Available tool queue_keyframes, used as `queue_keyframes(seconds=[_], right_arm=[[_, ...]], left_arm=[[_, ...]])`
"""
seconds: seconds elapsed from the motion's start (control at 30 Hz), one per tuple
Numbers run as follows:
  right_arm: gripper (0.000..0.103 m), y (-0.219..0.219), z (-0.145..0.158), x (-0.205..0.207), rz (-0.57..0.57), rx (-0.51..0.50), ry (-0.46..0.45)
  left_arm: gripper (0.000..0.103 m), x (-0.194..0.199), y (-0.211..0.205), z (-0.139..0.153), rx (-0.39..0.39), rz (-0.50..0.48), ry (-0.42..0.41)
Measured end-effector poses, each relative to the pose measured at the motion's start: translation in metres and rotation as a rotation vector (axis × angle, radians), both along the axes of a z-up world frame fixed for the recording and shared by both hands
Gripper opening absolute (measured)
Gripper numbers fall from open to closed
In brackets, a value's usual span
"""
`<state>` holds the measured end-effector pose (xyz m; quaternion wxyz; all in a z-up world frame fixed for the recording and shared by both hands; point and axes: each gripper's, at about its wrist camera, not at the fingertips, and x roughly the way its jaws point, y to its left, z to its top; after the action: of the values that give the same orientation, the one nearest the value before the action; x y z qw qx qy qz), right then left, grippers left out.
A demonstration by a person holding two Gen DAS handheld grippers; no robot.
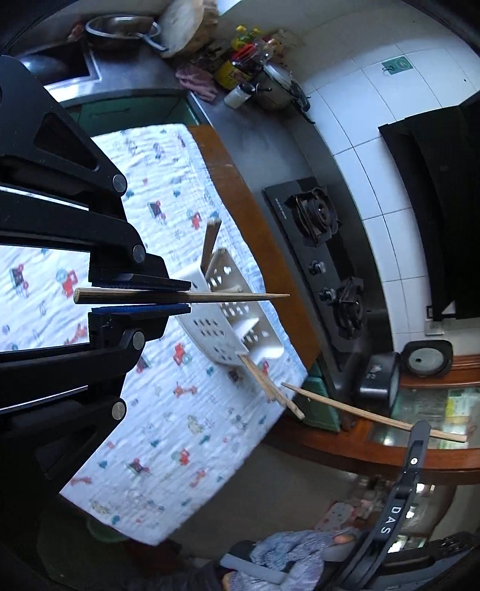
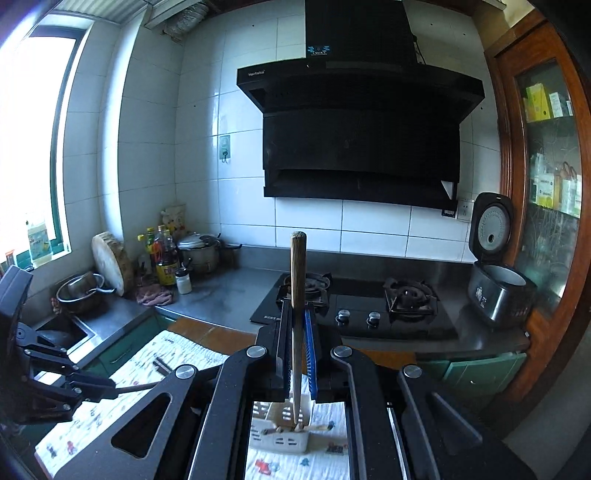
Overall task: Organize utensils
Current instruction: 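Lower both held chopsticks into the white holder with both grippers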
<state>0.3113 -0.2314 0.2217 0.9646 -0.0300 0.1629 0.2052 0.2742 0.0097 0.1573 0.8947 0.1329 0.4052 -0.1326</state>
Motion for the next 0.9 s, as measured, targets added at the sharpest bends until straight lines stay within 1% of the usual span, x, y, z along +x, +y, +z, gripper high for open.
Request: queue_keyframes(seconds=[0.2, 0.27, 0.33, 0.53, 0.73, 0.9], right_arm=[[0.007, 0.005, -0.012, 0.027, -0.014, 0.021, 0.001], [0.007, 0.007, -0.016, 0.032, -0.010, 0.036, 0.005], [0.007, 0.010, -0.020, 0.035, -0.008, 0.030, -0.005], [0.007, 0.023, -0.042, 0.046, -0.002, -0.012, 0.018], [0.007, 0.027, -0.063, 0.057, 0.004, -0.027, 0.055], [0.007, 0.027, -0.079, 0.063, 0.008, -0.037, 0.081]], left_arm=[[0.005, 0.017, 0.015, 0.010, 0.038, 0.001, 0.016], [0.005, 0.021, 0.017, 0.013, 0.043, -0.017, 0.030], [0.005, 0.024, 0.016, 0.013, 0.052, -0.045, 0.055], [0.005, 0.043, 0.013, 0.007, 0.121, -0.100, 0.133], [0.005, 0.059, 0.008, -0.002, 0.183, -0.139, 0.179], [0.005, 0.065, 0.002, -0.010, 0.265, -0.182, 0.213]])
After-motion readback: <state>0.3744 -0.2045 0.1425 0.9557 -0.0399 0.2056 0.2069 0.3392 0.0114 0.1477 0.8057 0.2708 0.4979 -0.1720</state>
